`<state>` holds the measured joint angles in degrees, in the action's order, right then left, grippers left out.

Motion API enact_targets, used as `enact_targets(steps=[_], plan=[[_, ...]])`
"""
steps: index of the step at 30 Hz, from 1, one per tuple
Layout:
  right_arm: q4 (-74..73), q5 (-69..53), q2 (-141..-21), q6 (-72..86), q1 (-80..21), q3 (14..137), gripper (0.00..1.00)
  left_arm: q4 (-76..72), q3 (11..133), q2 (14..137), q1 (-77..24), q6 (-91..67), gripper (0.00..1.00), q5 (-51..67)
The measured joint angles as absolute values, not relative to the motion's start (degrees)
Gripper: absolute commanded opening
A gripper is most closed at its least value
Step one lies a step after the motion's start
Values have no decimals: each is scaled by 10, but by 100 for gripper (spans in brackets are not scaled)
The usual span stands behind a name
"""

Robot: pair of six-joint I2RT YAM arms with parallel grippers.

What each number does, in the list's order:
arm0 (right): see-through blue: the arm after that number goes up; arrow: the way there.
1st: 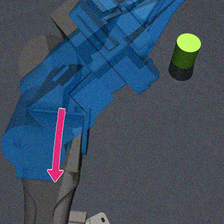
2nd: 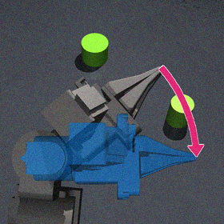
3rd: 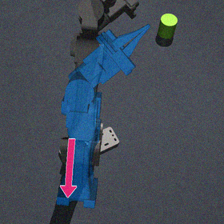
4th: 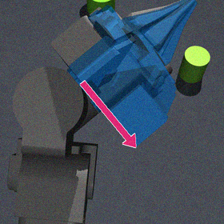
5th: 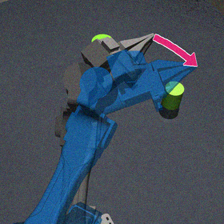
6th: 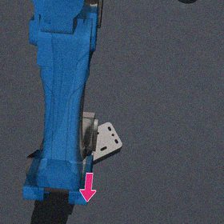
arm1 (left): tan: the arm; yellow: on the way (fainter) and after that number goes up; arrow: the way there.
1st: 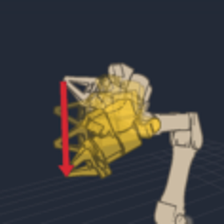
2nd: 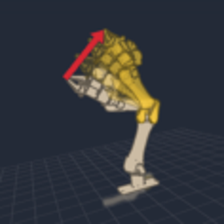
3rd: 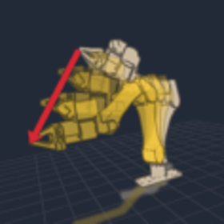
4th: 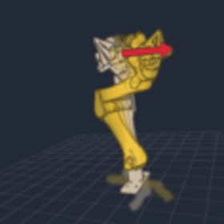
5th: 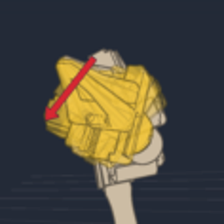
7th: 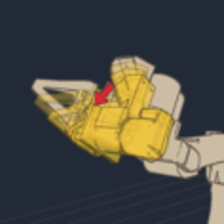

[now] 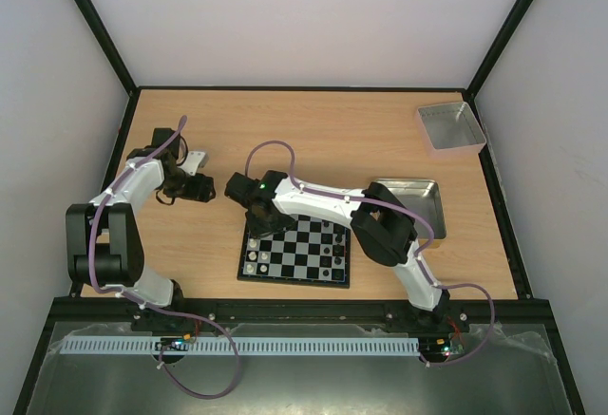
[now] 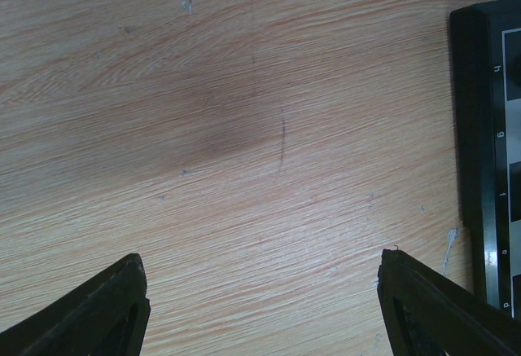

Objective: Set up the chess pieces on the board
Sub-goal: Place the chess piece on the chessboard, then pick up the chess piece from the storage box.

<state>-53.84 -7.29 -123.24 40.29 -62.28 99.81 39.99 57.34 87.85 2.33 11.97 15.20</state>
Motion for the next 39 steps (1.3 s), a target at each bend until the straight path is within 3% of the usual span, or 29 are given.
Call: enact_targets(steps=[14,21,32,39], plan=[[-564,-51,-1220,408,-623,998,24,400,573,879,23,120,77,152],[-599,-10,-1062,434,-603,952,31,400,573,879,26,120,77,152],[-613,43,-791,463,-394,694,32,400,573,886,26,120,77,148],[-608,49,-743,406,-203,592,32,400,573,919,26,120,77,148]])
